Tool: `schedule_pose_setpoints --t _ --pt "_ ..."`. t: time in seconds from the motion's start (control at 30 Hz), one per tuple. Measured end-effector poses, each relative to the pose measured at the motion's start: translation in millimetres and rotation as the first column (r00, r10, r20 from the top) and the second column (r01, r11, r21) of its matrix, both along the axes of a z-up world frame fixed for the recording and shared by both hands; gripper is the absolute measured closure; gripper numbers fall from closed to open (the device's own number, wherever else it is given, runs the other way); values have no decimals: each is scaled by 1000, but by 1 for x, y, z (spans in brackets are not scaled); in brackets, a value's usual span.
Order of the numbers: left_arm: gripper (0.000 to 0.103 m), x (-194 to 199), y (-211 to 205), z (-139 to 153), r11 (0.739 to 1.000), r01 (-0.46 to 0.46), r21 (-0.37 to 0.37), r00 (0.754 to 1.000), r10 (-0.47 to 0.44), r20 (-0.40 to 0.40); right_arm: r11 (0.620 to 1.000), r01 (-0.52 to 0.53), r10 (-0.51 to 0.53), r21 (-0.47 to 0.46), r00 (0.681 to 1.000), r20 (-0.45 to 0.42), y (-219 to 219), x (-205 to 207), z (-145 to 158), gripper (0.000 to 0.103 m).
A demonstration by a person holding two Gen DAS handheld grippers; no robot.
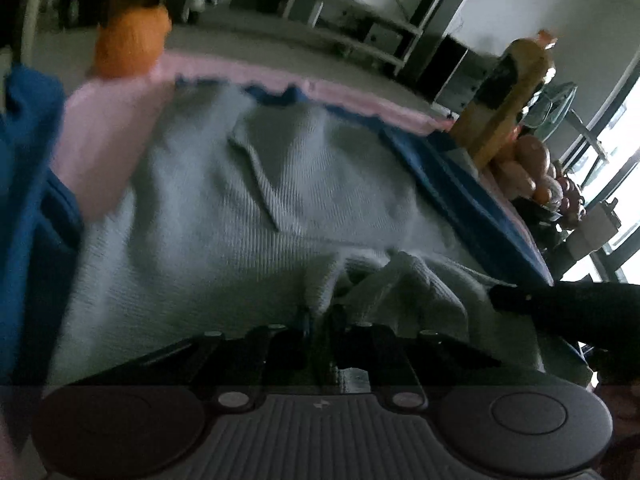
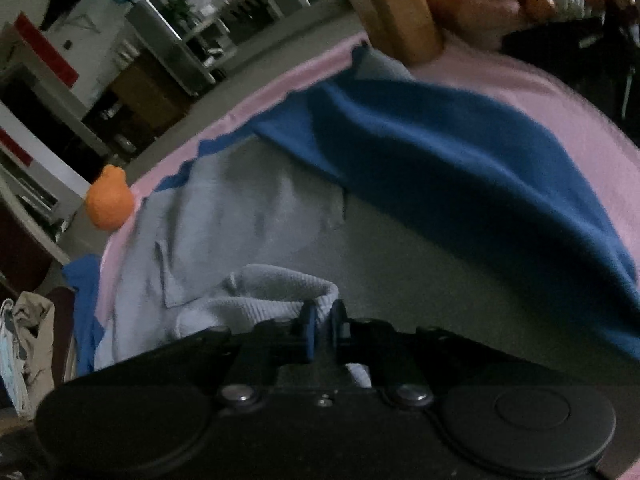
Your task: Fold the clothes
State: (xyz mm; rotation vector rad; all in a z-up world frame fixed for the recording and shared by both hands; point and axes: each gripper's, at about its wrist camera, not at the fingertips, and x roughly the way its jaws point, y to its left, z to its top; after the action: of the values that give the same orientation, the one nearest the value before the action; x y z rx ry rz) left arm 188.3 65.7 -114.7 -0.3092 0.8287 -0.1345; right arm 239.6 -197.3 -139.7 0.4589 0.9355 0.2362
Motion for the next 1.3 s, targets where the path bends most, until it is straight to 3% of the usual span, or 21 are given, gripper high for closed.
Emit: schedule_pose_setpoints --t 0.17,0.27,0.37,0.47,0.5,0.6,0.7,0.77,0.9,1.03,1.17,1.3 --pt "94 -70 -5 58 997 22 73 985 -34 172 999 -32 26 34 989 146 -9 -61 52 96" --pt "94 -121 -1 86 996 57 62 970 -70 234 990 -68 43 120 980 196 -26 -108 80 96" --pt "95 -176 1 108 986 152 74 951 -166 262 975 -133 91 176 970 226 -46 -153 103 96" --pt "89 -235 -3 121 932 314 179 900 -353 256 956 -240 189 169 944 270 -64 -199 123 94" --pt "86 -254 -2 126 913 349 210 878 -397 266 945 -279 225 169 933 281 -72 -214 128 88" --pt "70 -287 8 143 892 389 229 836 -446 321 928 -335 270 162 905 328 -98 -252 142 79" --pt "68 -282 15 156 925 330 190 844 -379 379 951 -273 204 147 907 368 -115 -263 157 74" --pt "64 -265 11 155 944 295 149 867 -330 374 959 -238 172 156 921 350 -112 -255 158 74" --pt "66 -217 -16 122 958 250 143 935 -278 222 967 -215 178 135 954 243 -80 -228 136 74" --pt "73 -169 -48 66 945 261 199 962 -272 30 971 -225 217 85 971 98 -35 -197 101 76" --pt "75 -131 -69 16 929 265 259 963 -239 -128 969 -246 246 33 969 16 -1 -165 61 82" --pt "74 -117 -68 -2 912 304 277 939 -237 -250 965 -236 233 -111 972 -44 21 -138 23 82"
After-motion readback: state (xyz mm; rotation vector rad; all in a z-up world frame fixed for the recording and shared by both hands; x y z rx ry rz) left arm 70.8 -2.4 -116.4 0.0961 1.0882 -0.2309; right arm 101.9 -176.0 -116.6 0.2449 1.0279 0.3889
